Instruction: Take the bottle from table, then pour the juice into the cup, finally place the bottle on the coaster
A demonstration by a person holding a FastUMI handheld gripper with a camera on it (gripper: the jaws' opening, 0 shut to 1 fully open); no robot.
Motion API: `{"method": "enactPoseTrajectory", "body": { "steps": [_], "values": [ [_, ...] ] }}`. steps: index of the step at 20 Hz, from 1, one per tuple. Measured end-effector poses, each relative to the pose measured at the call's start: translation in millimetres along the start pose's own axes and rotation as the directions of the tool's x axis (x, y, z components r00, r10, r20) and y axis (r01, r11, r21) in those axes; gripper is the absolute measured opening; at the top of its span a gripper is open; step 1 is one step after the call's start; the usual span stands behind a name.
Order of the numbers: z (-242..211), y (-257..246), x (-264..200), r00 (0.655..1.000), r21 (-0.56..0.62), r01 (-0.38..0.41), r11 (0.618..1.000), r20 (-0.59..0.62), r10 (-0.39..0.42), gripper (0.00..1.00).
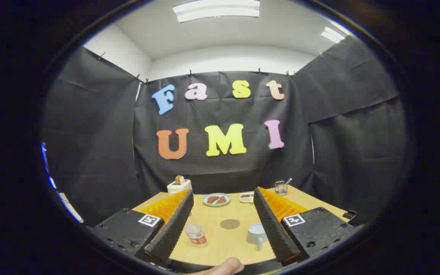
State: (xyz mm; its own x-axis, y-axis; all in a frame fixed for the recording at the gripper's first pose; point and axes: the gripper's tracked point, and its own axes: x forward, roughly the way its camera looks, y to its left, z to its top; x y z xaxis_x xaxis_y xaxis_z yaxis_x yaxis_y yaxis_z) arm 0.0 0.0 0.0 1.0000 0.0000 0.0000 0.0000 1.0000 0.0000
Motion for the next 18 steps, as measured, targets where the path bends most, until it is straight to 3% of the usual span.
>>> {"method": "enactPoseTrajectory", "body": {
  "steps": [18],
  "values": [
    [1, 21, 28, 0.998, -0.082, 0.02, 0.996, -0.052, -0.024, 1.0]
  ]
}}
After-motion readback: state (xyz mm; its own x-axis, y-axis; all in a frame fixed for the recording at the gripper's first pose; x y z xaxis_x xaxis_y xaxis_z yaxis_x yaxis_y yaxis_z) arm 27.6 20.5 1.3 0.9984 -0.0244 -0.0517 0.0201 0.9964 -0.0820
